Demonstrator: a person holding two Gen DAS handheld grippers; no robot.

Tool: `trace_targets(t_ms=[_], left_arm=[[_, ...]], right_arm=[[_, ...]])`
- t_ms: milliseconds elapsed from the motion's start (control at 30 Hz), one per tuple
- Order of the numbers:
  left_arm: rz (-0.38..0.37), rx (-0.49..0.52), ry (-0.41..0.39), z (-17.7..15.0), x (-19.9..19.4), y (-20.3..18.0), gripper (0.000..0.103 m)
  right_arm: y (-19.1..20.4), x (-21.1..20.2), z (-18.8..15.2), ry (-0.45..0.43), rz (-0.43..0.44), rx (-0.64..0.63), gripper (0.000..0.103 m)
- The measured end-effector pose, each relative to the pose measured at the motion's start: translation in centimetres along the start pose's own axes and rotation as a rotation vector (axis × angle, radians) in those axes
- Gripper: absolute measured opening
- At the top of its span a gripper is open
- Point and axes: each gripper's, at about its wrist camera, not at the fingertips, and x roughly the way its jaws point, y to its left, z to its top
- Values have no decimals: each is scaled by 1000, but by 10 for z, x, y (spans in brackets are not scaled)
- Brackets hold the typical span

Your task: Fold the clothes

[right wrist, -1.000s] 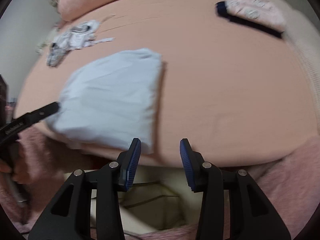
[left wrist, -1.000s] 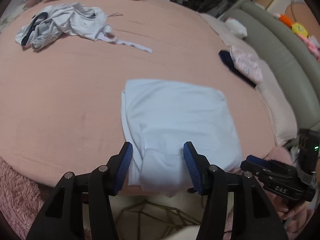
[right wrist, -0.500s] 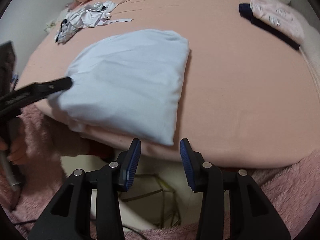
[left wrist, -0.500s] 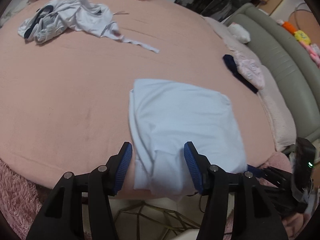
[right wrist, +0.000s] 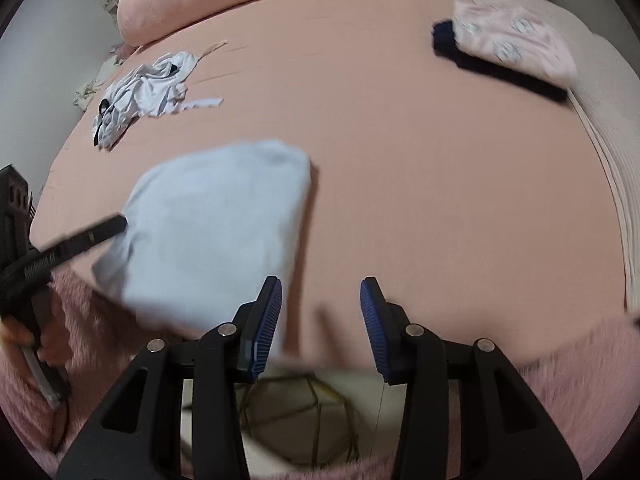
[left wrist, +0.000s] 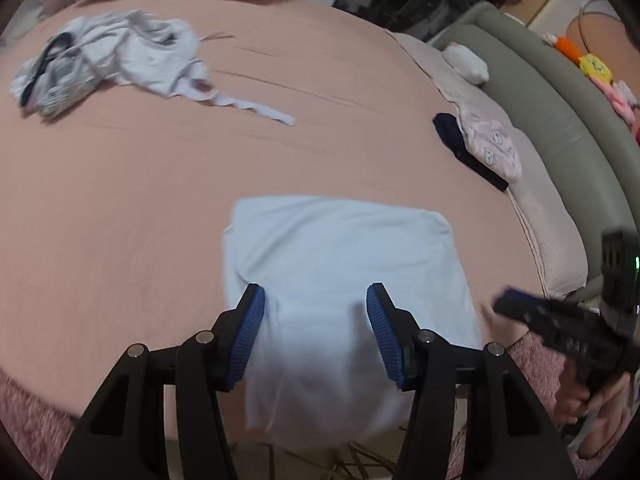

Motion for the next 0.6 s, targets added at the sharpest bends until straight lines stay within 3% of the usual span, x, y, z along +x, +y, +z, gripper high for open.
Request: trace_targets(t_ms=[167, 367, 500, 600], left_arm=[[132, 58, 82, -6, 27, 1, 60], [70, -16, 72, 1, 15, 11, 56], [-10, 59, 15, 21, -1, -16, 55], [-72, 122, 63, 37, 13, -48, 54]], right_arm=[[-13, 35, 53, 10, -34, 50, 41], [-36, 56, 65, 73, 45, 117, 41], [-45, 54, 61, 90, 133, 118, 41], [-54, 47, 70, 65, 130, 127, 42]])
